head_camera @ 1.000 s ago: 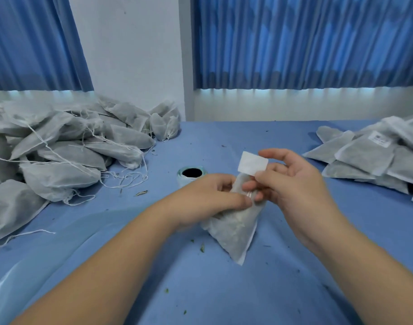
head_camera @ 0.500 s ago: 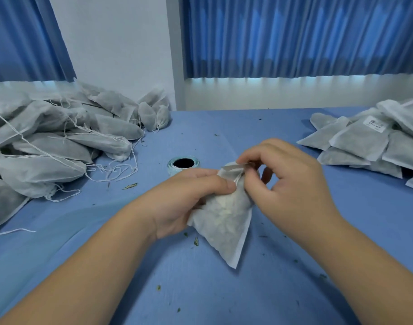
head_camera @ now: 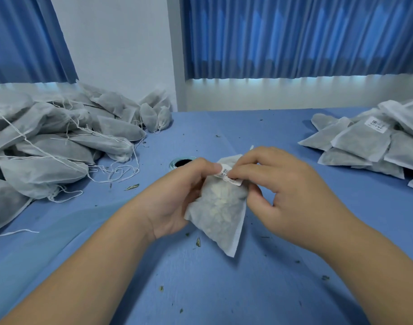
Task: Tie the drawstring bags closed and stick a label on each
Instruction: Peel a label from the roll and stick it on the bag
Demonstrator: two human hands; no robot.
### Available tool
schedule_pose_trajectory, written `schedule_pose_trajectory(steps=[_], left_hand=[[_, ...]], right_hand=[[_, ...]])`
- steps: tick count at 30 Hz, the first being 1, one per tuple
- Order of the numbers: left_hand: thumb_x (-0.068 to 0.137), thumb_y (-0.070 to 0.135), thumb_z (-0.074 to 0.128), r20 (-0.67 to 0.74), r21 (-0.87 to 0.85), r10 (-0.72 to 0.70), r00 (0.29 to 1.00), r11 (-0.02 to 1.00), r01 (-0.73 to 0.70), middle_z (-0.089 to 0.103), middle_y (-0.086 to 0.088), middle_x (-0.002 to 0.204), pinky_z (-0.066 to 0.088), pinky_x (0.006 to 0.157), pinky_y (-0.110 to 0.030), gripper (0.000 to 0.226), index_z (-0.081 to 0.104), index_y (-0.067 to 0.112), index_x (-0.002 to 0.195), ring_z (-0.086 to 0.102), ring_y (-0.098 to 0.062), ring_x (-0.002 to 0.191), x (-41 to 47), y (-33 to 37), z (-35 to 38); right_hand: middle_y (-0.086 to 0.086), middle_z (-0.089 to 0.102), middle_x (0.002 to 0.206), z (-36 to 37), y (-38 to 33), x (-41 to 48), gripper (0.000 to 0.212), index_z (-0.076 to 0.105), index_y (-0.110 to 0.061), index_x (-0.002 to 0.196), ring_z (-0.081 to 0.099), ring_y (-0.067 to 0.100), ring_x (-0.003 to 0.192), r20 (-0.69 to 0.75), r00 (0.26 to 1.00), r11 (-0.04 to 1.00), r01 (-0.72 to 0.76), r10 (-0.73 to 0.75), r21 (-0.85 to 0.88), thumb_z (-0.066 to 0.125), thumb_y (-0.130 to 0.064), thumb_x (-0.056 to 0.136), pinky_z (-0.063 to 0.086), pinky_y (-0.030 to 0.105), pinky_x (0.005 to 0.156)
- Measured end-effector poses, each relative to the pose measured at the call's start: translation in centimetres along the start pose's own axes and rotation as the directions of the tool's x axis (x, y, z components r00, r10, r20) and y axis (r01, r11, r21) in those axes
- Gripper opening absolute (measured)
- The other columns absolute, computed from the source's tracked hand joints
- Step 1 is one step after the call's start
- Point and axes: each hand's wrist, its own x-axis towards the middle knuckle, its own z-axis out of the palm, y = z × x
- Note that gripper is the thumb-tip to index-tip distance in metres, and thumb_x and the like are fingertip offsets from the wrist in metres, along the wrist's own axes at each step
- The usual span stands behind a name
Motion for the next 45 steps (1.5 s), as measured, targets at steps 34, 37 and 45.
schedule_pose_trajectory(steps=[34,37,45], left_hand=[[0.086,0.029,0.07,-0.373,0.468,0.557,0.742,0.803,-0.368,0.039,0.005,0.05,0.031,0.045,-0.02,0.044,0.044,0.02,0.052,0.034,-0.011,0.049,2.5,-2.2,3.4],[0.09,0.024,0.067,-0.389,0.386,0.505,0.771,0.849,-0.361,0.04,0.0,0.054,0.031,0.05,-0.026,0.04,0.048,0.017,0.055,0.036,-0.015,0.052,3.3,-2.2,4.2],[0.091,0.026,0.062,-0.476,0.192,0.359,0.803,0.933,-0.304,0.06,-0.007,0.068,0.044,0.062,-0.032,0.024,0.063,0.009,0.075,0.054,-0.019,0.063,7.8,-0.5,9.6]], right_hand=[[-0.001,0.07,0.076,0.0,1.3,-0.1,0.032,0.065,-0.009,0.095,0.061,0.011,0.06,0.528,0.664,0.169,-0.693,0.529,0.701,0.074,-0.037,0.081,0.047,0.021,0.051],[0.003,0.067,0.075,-0.5,1.9,-0.2,0.028,0.064,-0.012,0.089,0.055,0.012,0.058,0.536,0.66,0.069,-0.661,0.526,0.747,0.078,-0.032,0.074,0.047,0.021,0.052],[0.008,0.07,0.09,-3.8,5.3,-2.2,0.032,0.066,-0.006,0.111,0.066,0.025,0.08,0.511,0.585,-0.154,-0.55,0.63,0.821,0.064,-0.031,0.091,0.052,0.042,0.078]])
